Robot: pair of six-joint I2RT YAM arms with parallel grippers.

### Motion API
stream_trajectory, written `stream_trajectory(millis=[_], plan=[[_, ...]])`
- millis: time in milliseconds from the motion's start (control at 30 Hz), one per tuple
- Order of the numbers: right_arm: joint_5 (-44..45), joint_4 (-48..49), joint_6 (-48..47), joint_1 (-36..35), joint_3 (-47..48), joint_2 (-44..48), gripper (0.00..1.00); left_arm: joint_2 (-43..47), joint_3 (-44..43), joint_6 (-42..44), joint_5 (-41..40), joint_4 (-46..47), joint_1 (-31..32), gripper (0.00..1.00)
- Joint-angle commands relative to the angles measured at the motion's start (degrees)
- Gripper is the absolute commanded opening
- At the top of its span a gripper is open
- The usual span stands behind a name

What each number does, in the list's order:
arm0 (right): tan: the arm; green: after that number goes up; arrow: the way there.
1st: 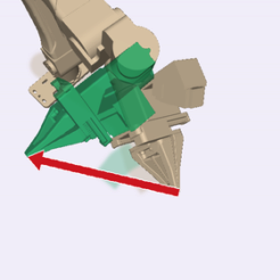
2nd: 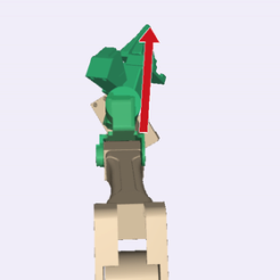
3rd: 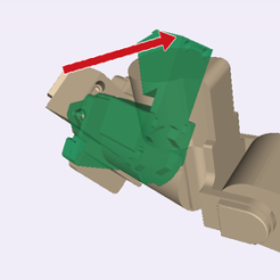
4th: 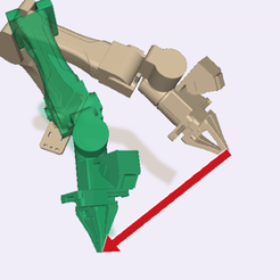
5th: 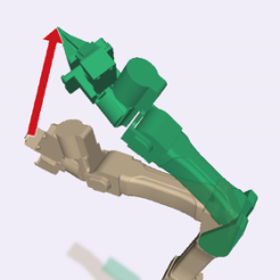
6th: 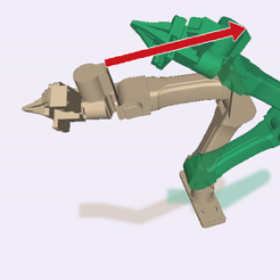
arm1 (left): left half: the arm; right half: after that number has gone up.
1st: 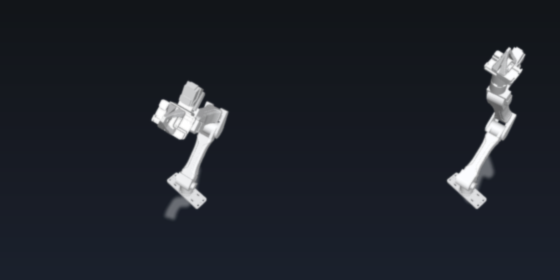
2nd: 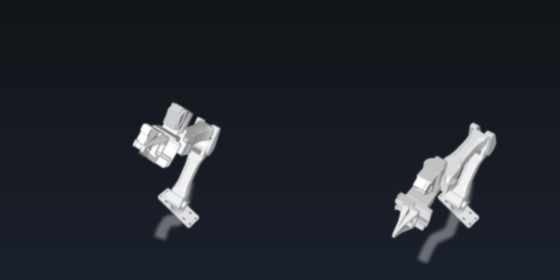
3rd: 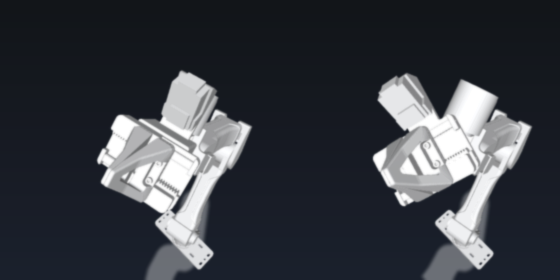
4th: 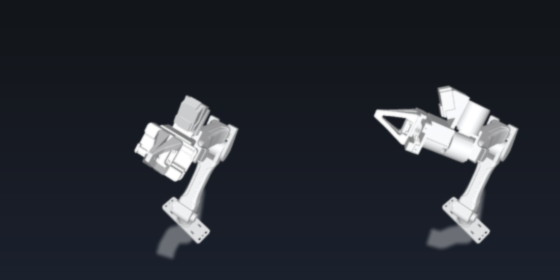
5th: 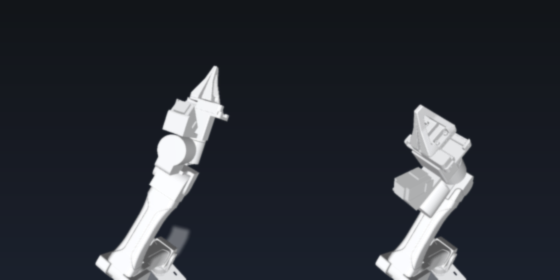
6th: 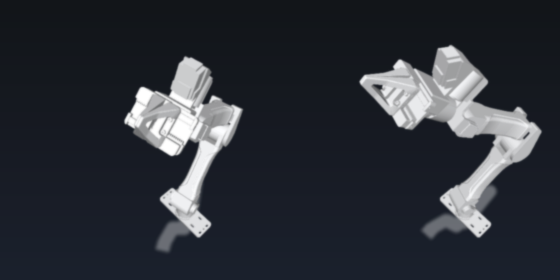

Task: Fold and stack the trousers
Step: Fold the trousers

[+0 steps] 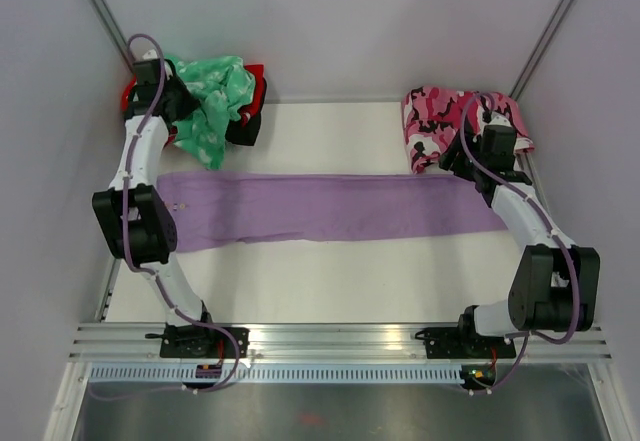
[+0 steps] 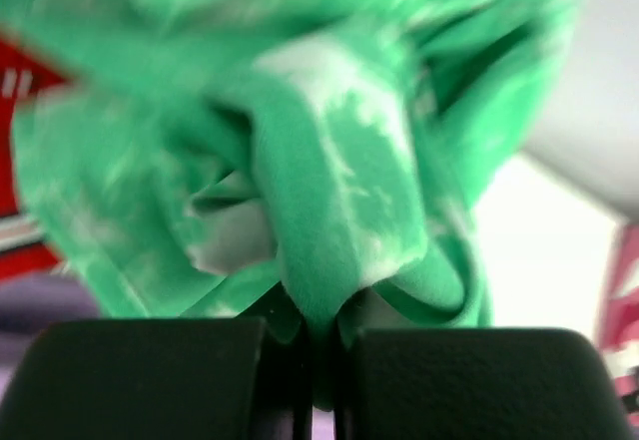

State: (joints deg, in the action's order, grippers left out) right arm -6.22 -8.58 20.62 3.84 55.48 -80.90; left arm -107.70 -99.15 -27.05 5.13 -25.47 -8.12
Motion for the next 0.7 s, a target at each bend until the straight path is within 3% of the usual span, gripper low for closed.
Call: stream_trajectory(millis=[0, 233, 400, 500, 567, 667], plan=[[-0.3, 3.6, 1.0, -0.5, 0.6, -1.9, 0.68, -2.7, -10.9, -6.8, 3.5, 11.4, 0.0, 0.02], [0.5, 4.6, 0.8, -0.8, 0.2, -4.2, 0.68, -14.1, -23.7, -5.4, -2.9, 11.1, -0.1, 0.02], [0.8, 4.7, 1.0, -1.0, 0.5, -5.4, 0.68, -20.7, -26.0, -3.5, -7.1, 12.5, -0.1, 0.02], [0.8, 4.0, 0.7, -1.5, 1.1, -5.8, 0.68, -24.0, -28.2, -1.7, -5.4, 9.4, 0.2, 0.03], [0.7, 3.1, 0.7, -1.6, 1.7, -5.8, 0.7, -24.0, -26.0, 0.2, -3.3, 8.3, 0.6, 0.07], [-0.3, -0.2, -0.1, -1.7, 4.5, -4.9, 0.78, -22.0, -22.7, 5.0, -3.8, 5.9, 2.5, 0.27]])
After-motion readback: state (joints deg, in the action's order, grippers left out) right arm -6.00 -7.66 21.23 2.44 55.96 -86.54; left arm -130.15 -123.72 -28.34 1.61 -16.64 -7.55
